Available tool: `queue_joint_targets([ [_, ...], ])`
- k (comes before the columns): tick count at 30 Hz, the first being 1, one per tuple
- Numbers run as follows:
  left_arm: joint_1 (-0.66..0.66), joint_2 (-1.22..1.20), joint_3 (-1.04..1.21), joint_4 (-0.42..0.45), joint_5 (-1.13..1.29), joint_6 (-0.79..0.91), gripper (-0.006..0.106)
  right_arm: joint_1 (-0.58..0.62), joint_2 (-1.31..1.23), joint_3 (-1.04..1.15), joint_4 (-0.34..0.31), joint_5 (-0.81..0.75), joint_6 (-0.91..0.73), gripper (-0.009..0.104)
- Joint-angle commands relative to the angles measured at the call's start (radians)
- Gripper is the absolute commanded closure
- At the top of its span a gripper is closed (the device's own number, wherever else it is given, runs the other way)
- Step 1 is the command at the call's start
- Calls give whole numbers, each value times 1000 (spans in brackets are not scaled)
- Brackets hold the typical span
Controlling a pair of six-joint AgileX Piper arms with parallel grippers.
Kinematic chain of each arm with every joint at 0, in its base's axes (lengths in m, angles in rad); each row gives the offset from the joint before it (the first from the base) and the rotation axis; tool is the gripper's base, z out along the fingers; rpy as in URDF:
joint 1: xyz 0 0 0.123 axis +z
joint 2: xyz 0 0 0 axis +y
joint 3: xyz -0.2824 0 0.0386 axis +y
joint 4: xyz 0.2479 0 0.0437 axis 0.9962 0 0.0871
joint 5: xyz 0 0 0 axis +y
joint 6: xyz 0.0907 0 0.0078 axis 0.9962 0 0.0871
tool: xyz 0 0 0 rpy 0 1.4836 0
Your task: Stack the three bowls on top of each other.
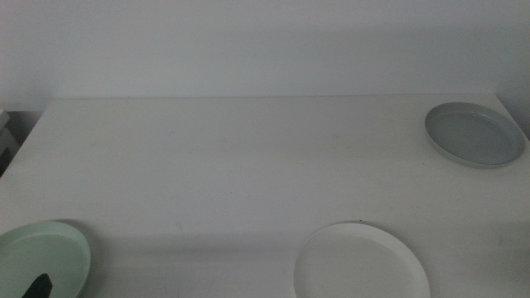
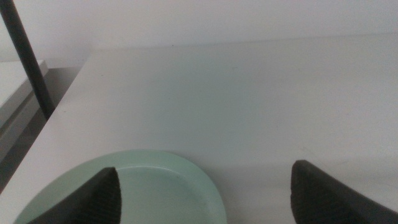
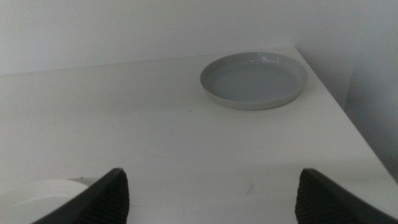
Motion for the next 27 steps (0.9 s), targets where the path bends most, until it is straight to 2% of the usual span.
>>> queue_joint_targets([
  [1, 1, -13, -4, 1, -70, -13, 3, -7, 69, -109, -2, -18, -6, 16],
  [10, 1, -13, -4, 1, -70, -13, 3, -5, 355, -370, 18, 144, -6, 16],
  [14, 1, -13, -4, 1, -70, -13, 3, 24, 498, -508, 23, 299, 22, 16],
  [20, 1, -13, -4, 1, -70, -12, 3, 174, 732, -670, 19, 451, 97, 16],
  [27, 1, -13, -4, 1, -70, -12, 3, 386, 983, -730, 21, 467, 148, 16],
])
